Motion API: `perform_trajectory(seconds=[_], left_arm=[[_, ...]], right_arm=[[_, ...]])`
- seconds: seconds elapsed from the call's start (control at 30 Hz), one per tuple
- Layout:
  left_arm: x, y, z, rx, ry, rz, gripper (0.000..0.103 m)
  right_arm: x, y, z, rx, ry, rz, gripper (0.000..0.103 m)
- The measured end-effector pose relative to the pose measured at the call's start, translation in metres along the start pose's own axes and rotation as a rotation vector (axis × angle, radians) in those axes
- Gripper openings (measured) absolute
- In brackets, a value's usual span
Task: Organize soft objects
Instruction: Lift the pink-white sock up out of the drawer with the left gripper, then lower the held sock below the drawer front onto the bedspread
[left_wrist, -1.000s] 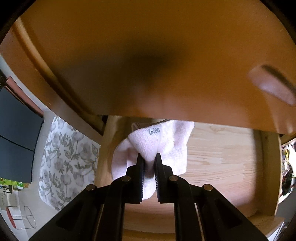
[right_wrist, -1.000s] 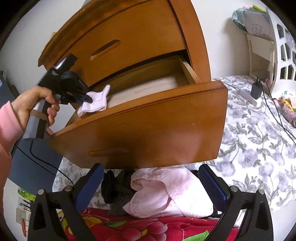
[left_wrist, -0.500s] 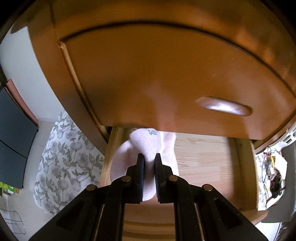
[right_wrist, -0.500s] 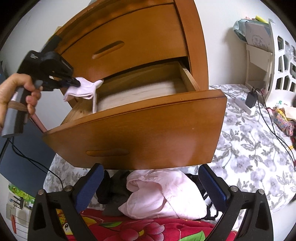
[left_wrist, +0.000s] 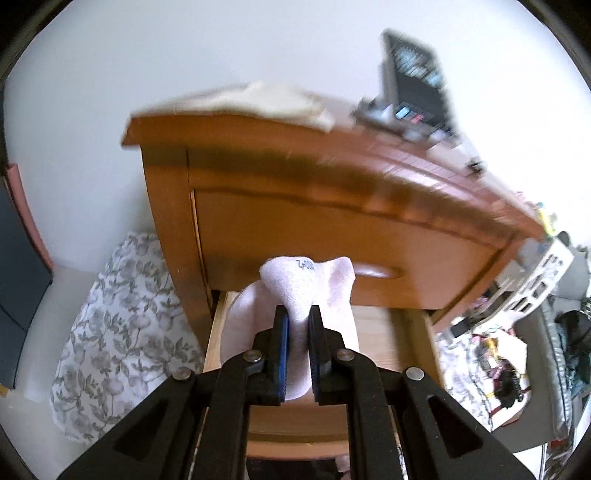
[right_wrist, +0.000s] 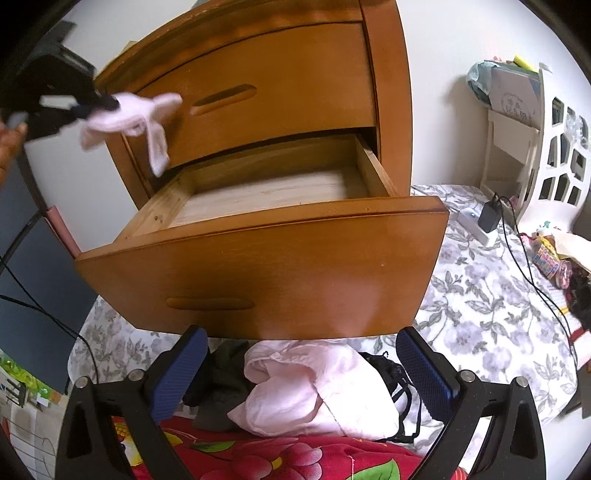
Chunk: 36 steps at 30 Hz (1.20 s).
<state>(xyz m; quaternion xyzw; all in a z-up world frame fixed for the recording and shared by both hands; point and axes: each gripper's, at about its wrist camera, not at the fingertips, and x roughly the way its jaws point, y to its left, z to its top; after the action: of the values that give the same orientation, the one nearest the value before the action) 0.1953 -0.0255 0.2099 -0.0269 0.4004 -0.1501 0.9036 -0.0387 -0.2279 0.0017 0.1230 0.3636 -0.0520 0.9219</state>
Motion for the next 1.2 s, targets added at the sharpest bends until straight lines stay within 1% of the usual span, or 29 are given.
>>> perform_trajectory(seconds=[0.17,0.33,0.47,0.53,0.63,0.73,0.8,0.9,1.0,1.13,1.2], left_arm=[[-0.048,-0.005,-0.015,0.036,-0.070,-0.079,0.010],[-0.085,-0.007,-0.046,0.085,-0.088,-0.163,0.010],[-0.109,-0.003,-0.065,0.110,-0.116,-0.196,0.010],[-0.118,-0.002,-0.074,0.127,-0.126,-0.199,0.010],[-0.124,0.003,-0.096,0.154,-0.135,-0.194,0.010],[-0.113,0.011,-0.118,0.129,-0.107,-0.210,0.010],[-0.097,0.017,-0.130,0.098,-0.060,-0.233,0.010],[-0.074,0.023,-0.147,0.062,0.003,-0.243,0.010],[-0.051,0.027,-0.166,0.043,0.059,-0.227,0.010],[-0.014,0.030,-0.191,0.022,0.165,-0.213,0.010],[0.000,0.030,-0.201,0.023,0.203,-0.210,0.010]], right_arm=[[-0.002,0.003,-0.001,-0.018,-0.005,-0.018,0.103],[-0.005,0.005,-0.004,-0.033,-0.007,-0.032,0.103],[-0.007,0.005,-0.005,-0.037,-0.009,-0.052,0.103],[-0.008,0.006,-0.006,-0.042,-0.009,-0.059,0.103],[-0.011,0.006,-0.007,-0.043,-0.013,-0.068,0.103],[-0.013,0.006,-0.008,-0.046,-0.014,-0.074,0.103],[-0.013,0.007,-0.009,-0.052,-0.012,-0.080,0.103],[-0.015,0.008,-0.011,-0.059,-0.012,-0.088,0.103],[-0.015,0.008,-0.011,-0.059,-0.010,-0.089,0.103],[-0.014,0.006,-0.012,-0.052,-0.003,-0.083,0.103],[-0.014,0.005,-0.012,-0.045,0.000,-0.080,0.103]])
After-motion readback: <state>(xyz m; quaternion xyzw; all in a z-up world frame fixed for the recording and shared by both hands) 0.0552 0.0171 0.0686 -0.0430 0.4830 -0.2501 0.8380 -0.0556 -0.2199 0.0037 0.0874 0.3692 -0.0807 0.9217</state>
